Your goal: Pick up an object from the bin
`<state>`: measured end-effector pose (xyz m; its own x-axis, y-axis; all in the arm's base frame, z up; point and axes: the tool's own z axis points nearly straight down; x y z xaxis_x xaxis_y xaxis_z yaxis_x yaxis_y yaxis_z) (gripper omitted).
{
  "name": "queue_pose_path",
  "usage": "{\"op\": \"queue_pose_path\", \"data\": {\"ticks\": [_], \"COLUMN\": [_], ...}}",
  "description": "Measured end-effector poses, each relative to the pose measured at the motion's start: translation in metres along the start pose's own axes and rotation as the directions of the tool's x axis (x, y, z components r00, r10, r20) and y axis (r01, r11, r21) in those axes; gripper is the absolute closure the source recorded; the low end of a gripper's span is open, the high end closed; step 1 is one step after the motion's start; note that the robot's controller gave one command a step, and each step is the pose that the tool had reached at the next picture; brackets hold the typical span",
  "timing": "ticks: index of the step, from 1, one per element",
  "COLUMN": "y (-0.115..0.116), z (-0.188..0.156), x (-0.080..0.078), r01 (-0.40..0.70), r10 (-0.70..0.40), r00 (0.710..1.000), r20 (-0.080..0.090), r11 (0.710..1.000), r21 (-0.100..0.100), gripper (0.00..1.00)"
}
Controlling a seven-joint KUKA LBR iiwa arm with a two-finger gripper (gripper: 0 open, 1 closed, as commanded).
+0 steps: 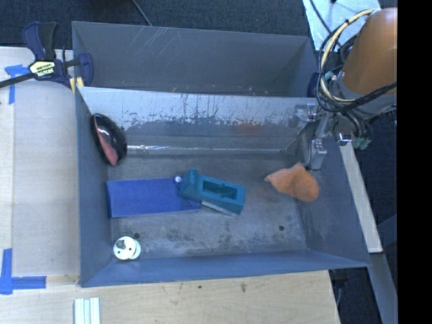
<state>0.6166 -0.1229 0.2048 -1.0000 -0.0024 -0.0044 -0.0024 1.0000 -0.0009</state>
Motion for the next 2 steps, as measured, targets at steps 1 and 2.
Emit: {"op": "queue_pose_path", "data": {"ticks": [1,2], "y": [0.0,-0.016], "z": [0.0,0.043], "x": [0.0,0.025], "r01": [0.0,0.081], "r10": [0.0,-0.081], "r00": [1.0,0.997], "r20": [0.0,0.003], "r11": [1.0,0.997], "r21": [0.0,0.0], "gripper": [0.0,0.0]}}
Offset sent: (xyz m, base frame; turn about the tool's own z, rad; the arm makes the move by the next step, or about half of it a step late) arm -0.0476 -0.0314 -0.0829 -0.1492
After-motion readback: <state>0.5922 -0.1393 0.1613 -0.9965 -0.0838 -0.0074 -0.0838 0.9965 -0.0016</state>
